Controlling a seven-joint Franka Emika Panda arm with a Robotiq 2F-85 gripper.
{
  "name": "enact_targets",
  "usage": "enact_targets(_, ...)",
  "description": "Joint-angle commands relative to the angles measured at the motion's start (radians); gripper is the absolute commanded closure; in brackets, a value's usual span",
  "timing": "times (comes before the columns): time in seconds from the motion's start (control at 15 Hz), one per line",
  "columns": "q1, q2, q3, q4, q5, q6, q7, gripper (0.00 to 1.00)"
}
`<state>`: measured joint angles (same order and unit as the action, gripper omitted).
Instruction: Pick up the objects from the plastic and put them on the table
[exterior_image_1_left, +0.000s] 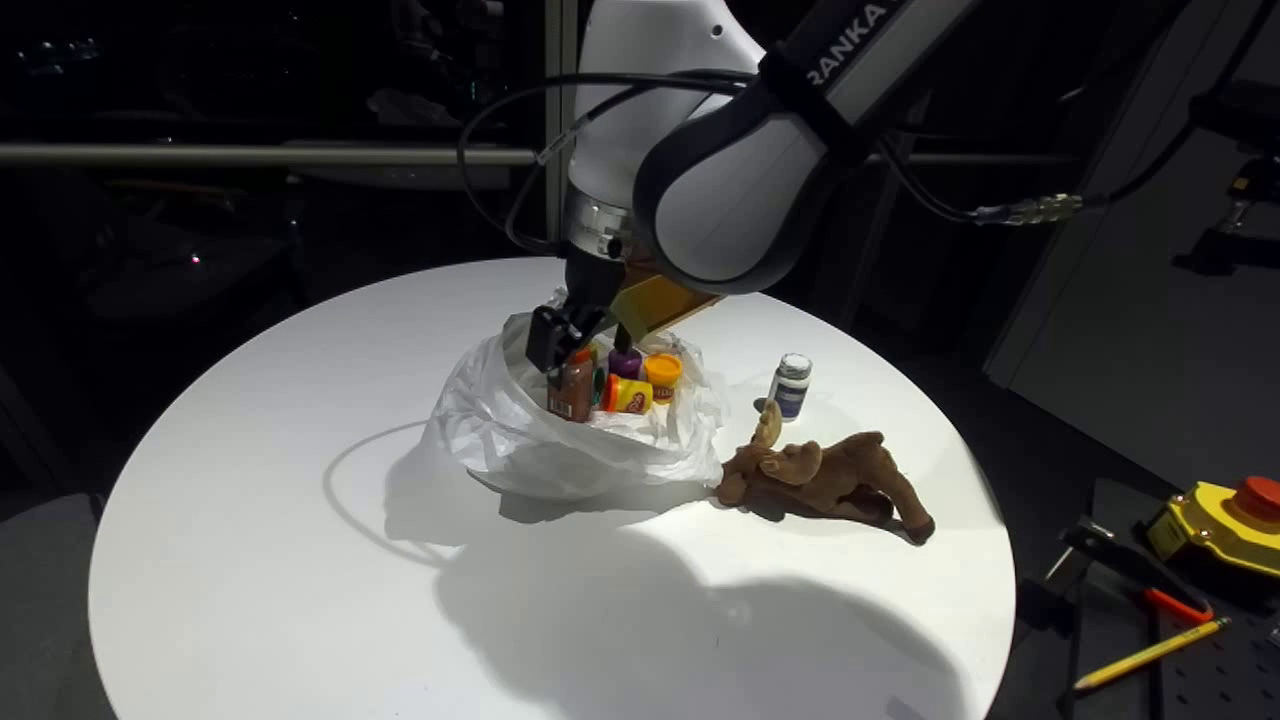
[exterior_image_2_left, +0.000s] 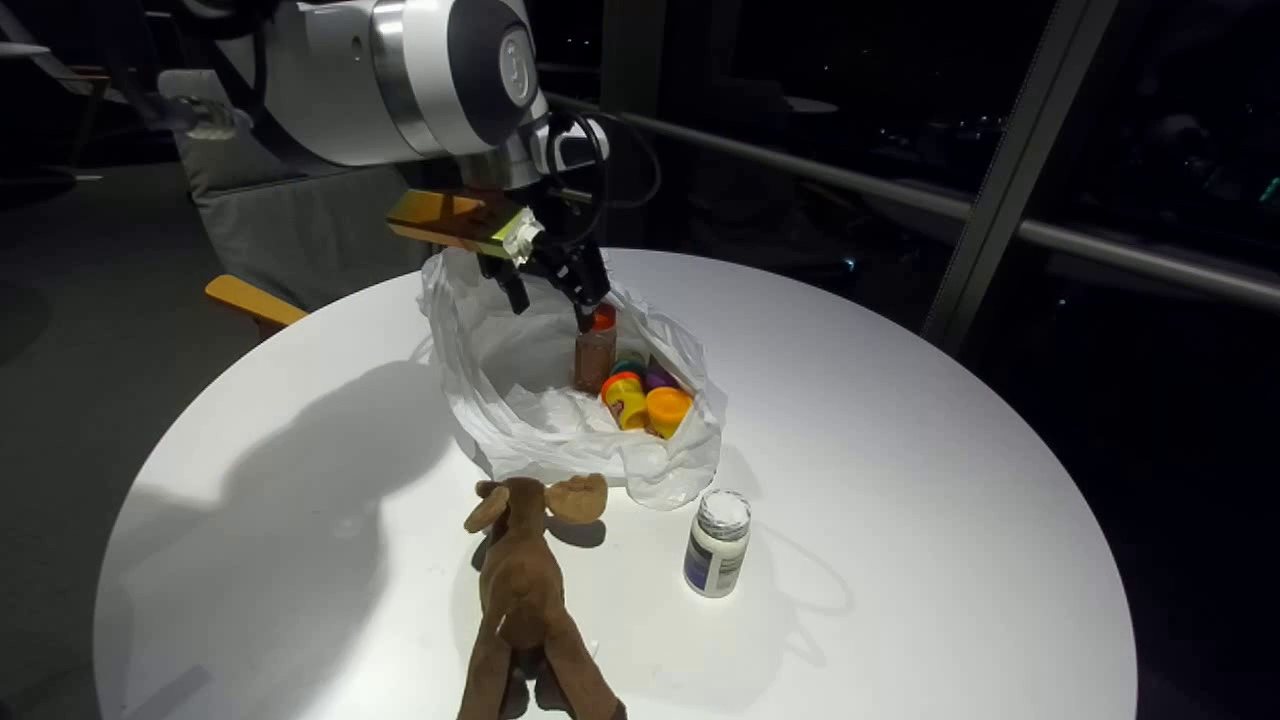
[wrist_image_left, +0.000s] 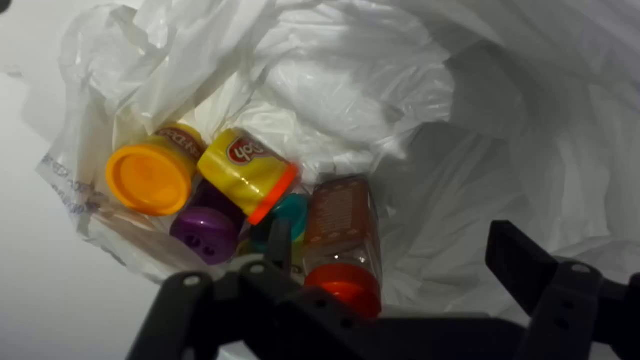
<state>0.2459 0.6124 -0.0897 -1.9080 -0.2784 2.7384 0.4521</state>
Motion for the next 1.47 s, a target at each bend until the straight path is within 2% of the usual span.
enact_targets(0.0,0.031,0.077,-0.049,0.113,0.016,0.015,-0.015,0.00)
enact_targets(0.4,0.028,0.151,-0.077,0.214,0.025,0.008,-0.022,0.00)
enact_targets(0.53,0.023,0.167,-0.078,0.237,0.029,0.004,-0.030,0.27)
enact_targets(0.93,0.013,0.176,-0.069,0.251,0.046,-0.001,-0.054,0.73)
enact_targets(1.4,0.044,0.088,-0.092,0.162,0.041,-0.050,-0.033,0.75)
